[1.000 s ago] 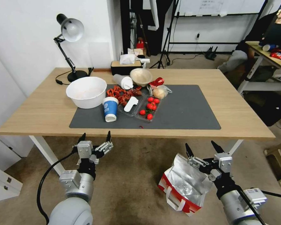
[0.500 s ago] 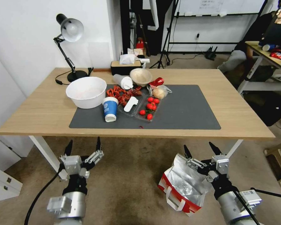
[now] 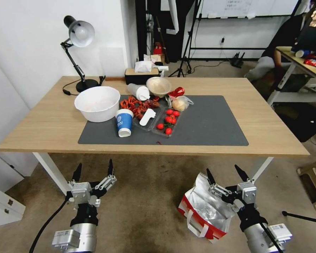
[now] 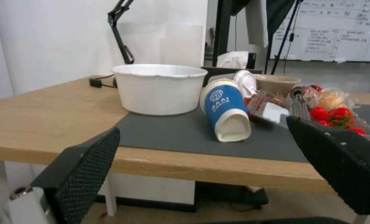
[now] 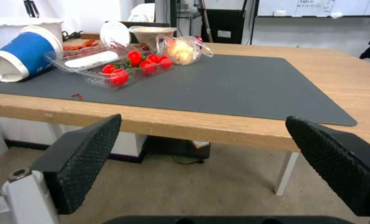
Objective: Pick up the food delivery bag from the floor and place it on the table.
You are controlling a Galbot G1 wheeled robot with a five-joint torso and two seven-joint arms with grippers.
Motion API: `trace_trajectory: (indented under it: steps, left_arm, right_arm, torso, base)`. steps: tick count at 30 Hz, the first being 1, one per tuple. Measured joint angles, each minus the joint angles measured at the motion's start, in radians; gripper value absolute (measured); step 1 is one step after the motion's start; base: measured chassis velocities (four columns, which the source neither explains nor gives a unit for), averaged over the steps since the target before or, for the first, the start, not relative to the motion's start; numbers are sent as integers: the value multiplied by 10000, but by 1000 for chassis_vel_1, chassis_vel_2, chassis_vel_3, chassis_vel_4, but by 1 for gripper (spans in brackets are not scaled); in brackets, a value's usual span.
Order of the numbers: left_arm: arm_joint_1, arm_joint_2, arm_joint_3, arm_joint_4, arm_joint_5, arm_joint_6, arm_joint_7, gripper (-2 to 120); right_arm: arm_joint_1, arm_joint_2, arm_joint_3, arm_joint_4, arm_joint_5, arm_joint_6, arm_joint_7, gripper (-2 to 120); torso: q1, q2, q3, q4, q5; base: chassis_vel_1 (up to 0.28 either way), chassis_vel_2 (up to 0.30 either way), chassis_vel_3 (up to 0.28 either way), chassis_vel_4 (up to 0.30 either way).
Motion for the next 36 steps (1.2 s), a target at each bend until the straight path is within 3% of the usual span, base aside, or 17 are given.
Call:
trace_trajectory:
  steps: [14,36]
  left_arm:
    - [-26,27,-22,115,-229,-8,93,100]
    - [-189,28,3,300,-324,14,305,100]
  right_arm:
    - [98,46,-36,-309,13,163,32,100]
    - [371,-25,-38,-613,109,93,-9,100]
  torso:
    - [-43,-99,-52,0,0]
    - [-540,-1226,-685,0,0]
  base:
    - [0,0,0,0]
    - [0,0,0,0]
